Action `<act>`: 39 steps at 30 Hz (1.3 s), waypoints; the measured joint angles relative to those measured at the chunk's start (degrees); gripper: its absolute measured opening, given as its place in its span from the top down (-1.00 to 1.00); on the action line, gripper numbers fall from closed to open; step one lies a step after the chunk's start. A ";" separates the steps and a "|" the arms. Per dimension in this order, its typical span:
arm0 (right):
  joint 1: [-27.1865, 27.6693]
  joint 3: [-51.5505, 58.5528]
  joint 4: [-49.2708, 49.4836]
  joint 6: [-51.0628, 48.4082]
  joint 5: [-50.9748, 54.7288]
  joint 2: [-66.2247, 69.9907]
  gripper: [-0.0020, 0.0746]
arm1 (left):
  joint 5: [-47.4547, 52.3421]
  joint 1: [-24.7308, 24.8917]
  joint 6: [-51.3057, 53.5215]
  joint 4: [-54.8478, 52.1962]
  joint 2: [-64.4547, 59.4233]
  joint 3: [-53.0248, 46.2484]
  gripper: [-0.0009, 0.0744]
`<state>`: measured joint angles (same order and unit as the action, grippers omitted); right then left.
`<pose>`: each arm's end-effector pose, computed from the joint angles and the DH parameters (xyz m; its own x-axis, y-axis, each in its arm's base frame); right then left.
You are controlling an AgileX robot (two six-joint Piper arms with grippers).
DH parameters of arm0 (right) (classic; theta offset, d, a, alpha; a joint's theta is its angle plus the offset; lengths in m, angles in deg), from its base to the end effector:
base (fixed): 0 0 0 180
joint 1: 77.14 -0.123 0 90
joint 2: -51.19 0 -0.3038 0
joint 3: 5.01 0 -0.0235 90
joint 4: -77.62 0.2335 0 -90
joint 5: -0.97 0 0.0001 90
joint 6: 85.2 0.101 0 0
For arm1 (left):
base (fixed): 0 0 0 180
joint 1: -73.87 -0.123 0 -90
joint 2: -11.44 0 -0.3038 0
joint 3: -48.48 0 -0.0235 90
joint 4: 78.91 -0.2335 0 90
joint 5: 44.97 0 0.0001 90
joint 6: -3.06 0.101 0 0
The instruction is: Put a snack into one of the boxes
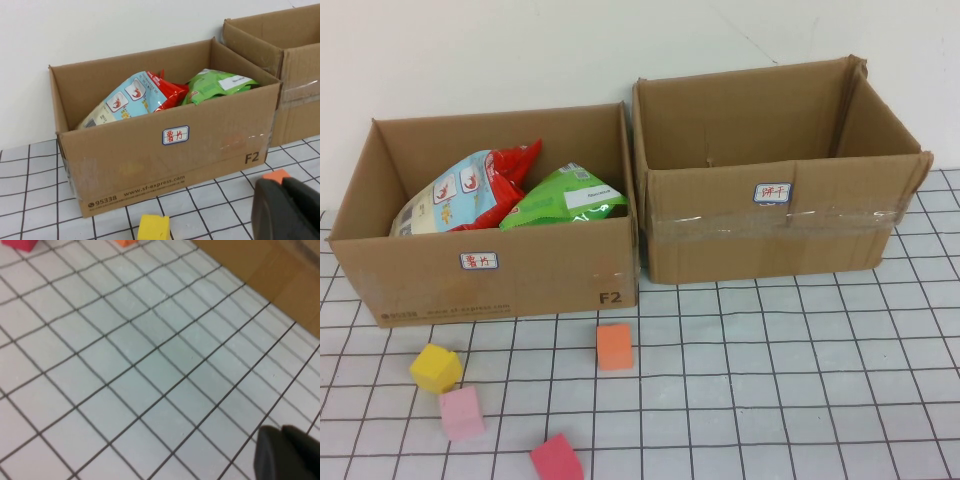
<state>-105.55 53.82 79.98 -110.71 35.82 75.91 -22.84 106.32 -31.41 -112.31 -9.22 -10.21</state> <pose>0.0360 0.0222 0.2515 -0.1857 -0.5550 -0.8109 -0.6198 0.7065 -0.3416 0.0439 -0.0030 0.2824 -0.1375 0.0257 -0.9902 0.3448 0.9384 -0.0235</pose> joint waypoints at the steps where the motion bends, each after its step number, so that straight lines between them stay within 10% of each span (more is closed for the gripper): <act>1: 0.00 0.00 0.00 0.00 0.27 0.00 0.93 | 0.00 0.00 0.00 0.00 0.00 0.00 0.98; 13: 0.00 0.00 0.00 0.00 0.72 -0.09 0.94 | -0.70 -2.66 0.00 -0.43 2.82 -5.37 0.98; 28: 0.00 0.00 0.00 0.00 0.72 -0.09 0.94 | -14.37 -26.76 12.24 16.40 13.88 -20.30 0.98; 39: 0.00 0.00 0.00 0.00 0.82 -0.09 0.95 | -3.44 -27.41 24.28 31.58 13.88 -20.32 0.98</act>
<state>-105.55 53.82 79.98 -110.71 36.64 75.82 -26.28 78.92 -7.13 -80.73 4.66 -30.54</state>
